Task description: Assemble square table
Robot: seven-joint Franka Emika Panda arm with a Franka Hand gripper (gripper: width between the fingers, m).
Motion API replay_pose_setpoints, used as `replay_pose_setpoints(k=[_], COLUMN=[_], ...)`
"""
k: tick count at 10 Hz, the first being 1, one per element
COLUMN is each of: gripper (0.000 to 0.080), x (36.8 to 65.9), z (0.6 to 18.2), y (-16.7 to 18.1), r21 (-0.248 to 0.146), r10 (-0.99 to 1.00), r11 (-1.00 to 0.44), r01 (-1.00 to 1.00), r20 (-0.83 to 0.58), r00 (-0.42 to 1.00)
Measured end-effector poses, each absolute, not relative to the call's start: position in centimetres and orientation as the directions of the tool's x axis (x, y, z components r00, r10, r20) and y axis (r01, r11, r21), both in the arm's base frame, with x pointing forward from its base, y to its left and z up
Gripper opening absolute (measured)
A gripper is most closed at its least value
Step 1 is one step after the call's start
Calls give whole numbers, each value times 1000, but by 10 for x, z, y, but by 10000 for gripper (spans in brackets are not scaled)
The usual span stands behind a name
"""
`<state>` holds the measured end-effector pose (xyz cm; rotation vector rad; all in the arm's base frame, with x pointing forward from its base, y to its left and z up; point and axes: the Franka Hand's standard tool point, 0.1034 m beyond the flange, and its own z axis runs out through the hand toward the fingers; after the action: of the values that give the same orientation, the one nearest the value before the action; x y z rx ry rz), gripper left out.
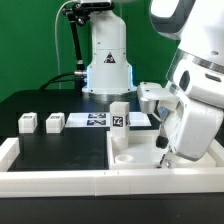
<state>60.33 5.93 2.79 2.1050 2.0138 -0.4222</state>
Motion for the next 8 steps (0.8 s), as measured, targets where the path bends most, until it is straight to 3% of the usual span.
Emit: replay_pose_setpoints(k=[3,5,8], gripper=[648,649,649], x=[603,592,566], z=[31,69,115], y=[59,65,63], r21=[-48,36,108], r10=[940,941,914], r11=[-54,-104,-289], r01=[997,994,951], r20=[-341,-319,-263], r00=[34,110,308])
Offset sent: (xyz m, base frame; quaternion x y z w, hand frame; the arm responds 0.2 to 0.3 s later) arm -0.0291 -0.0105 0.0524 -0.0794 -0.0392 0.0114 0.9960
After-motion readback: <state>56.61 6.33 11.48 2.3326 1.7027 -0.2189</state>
